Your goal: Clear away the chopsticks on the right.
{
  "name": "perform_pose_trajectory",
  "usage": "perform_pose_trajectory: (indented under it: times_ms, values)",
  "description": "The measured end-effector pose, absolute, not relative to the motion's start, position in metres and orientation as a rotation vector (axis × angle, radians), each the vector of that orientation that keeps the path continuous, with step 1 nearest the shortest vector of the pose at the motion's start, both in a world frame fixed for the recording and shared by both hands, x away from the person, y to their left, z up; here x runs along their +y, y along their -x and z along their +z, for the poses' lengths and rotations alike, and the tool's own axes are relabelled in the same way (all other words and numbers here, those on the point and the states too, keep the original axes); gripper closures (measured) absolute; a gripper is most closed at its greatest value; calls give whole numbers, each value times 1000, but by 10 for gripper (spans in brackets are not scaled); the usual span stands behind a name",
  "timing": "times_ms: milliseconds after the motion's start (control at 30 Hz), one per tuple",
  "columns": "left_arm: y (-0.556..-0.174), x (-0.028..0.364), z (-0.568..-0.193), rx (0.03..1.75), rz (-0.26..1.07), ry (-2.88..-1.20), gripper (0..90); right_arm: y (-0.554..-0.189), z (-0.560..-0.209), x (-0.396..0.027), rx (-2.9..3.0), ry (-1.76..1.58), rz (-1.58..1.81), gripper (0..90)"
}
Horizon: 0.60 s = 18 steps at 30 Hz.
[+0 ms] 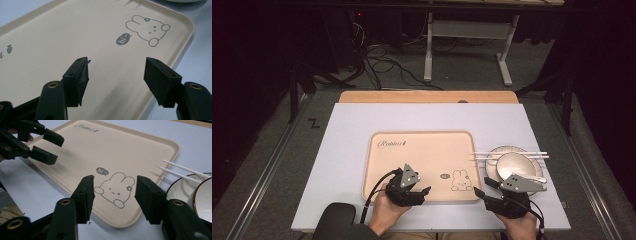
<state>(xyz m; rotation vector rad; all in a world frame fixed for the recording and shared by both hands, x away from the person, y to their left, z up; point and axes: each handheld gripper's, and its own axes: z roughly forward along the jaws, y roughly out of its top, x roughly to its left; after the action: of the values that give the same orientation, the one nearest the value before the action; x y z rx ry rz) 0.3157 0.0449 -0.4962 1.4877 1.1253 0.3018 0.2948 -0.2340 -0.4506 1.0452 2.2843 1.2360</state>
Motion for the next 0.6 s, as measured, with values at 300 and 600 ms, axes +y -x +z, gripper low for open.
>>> perform_pose_trajectory:
  times_ms: [300,600]
  values:
    - [-311,45,-497,1116,329,-1508,367,-292,-437,-255,2268,-1046,1312,536]
    - [-306,48,-497,1111,355,-1492,374,-291,-424,-289,2227,-981,1303,537]
